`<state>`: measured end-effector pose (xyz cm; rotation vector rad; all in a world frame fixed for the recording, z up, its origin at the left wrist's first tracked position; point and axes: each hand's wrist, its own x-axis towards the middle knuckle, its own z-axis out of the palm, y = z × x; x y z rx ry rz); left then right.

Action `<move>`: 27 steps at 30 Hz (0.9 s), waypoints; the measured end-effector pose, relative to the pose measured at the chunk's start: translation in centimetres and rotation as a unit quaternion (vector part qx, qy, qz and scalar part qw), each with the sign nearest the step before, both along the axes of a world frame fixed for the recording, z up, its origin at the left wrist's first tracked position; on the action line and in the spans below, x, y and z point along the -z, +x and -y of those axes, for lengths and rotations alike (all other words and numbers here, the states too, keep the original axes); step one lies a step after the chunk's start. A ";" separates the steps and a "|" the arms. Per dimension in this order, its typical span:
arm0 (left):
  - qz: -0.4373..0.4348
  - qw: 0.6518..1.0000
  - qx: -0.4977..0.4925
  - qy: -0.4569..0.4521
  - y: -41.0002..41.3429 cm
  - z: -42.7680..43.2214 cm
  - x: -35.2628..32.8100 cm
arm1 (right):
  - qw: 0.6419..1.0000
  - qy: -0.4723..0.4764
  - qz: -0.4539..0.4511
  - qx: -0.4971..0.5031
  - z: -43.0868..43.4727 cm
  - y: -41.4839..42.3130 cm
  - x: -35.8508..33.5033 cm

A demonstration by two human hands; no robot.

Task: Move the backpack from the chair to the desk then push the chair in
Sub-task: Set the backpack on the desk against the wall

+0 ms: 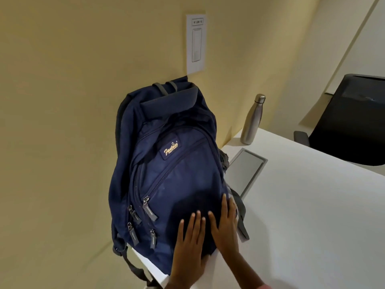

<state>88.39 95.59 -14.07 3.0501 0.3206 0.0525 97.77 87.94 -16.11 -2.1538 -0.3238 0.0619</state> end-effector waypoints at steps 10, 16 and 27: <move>-0.075 0.997 0.001 0.007 1.3 -1.2 1.1 | 0.994 0.012 -0.111 -0.007 -1.3 0.4 1.4; -0.065 0.997 -0.029 0.031 3.6 -3.2 2.2 | 0.988 -0.020 -0.141 -0.056 -3.4 3.0 0.6; -0.038 0.998 -0.041 0.025 2.9 -2.2 1.0 | 0.986 -0.099 -0.111 -0.076 -1.6 2.0 0.9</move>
